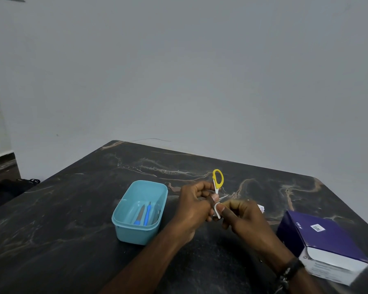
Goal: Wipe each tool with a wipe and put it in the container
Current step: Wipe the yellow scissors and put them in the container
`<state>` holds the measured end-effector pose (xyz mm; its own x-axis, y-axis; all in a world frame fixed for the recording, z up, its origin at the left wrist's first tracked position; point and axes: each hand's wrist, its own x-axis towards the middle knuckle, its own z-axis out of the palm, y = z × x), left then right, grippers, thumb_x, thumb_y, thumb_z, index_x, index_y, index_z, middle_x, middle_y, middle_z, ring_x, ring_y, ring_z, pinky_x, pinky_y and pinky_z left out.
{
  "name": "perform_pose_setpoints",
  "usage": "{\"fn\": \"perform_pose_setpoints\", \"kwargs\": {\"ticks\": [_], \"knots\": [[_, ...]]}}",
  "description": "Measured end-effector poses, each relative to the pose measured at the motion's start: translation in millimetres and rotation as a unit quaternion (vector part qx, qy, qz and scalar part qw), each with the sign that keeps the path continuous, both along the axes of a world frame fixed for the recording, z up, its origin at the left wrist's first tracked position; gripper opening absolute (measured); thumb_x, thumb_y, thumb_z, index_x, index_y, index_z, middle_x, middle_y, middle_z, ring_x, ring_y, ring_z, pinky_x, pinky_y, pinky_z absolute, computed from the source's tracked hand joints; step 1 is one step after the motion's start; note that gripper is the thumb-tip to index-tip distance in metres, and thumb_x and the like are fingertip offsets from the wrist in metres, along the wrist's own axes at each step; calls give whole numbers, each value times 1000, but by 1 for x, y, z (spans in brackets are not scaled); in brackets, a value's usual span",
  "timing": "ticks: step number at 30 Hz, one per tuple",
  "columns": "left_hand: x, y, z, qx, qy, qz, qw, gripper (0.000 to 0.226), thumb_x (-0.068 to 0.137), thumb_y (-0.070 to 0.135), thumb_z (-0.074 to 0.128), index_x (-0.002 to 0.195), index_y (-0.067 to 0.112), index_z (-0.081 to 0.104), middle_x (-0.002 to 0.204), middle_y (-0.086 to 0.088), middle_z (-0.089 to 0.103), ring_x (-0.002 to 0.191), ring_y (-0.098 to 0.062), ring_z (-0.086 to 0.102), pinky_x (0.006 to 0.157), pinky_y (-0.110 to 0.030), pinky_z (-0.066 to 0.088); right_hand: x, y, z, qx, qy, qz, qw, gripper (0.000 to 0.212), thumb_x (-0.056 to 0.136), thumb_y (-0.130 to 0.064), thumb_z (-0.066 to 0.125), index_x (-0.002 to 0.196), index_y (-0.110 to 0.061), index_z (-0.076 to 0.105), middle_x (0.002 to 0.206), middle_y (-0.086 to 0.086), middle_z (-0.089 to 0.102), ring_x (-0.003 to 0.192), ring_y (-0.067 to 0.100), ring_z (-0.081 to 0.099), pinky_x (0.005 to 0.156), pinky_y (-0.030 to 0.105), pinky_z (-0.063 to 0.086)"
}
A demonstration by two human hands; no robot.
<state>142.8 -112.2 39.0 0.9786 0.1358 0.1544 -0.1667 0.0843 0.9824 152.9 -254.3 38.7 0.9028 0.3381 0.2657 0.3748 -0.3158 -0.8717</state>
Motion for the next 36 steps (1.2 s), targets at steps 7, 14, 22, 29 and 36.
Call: {"fn": "perform_pose_setpoints", "kwargs": {"ticks": [7,14,22,29,36], "knots": [[-2,1,4,-46,22,1,999,13,89,-5,58,91,6,66,68,-6,61,40,-11,47,40,-22,40,-4,1,4,-8,13,19,1000,27,93,-9,59,73,7,68,52,-4,62,47,1,52,47,10,37],[-2,0,4,-58,46,-10,997,11,88,-4,61,92,5,66,65,-7,61,40,-12,46,41,-23,38,-4,4,1,23,-27,-7,999,23,91,-8,61,72,0,70,60,13,65,54,10,53,53,20,43],[0,4,5,-80,54,19,995,14,88,-3,62,90,9,68,58,-1,61,38,-9,47,39,-21,39,-4,1,2,-10,-12,7,1000,25,89,-13,65,68,-1,71,63,19,66,56,13,53,57,26,41],[0,5,7,-83,59,0,995,14,88,-4,61,91,8,67,65,-7,62,38,-9,46,38,-21,39,-3,3,0,-3,-23,-3,1000,26,90,-15,64,67,-4,72,62,18,66,54,13,54,54,23,41],[2,8,9,-125,53,24,990,13,90,0,62,96,11,65,83,-9,68,44,-11,50,42,-25,45,-3,-13,11,-34,27,3,999,24,89,-19,63,74,-5,75,66,16,69,57,11,56,56,20,43]]}}
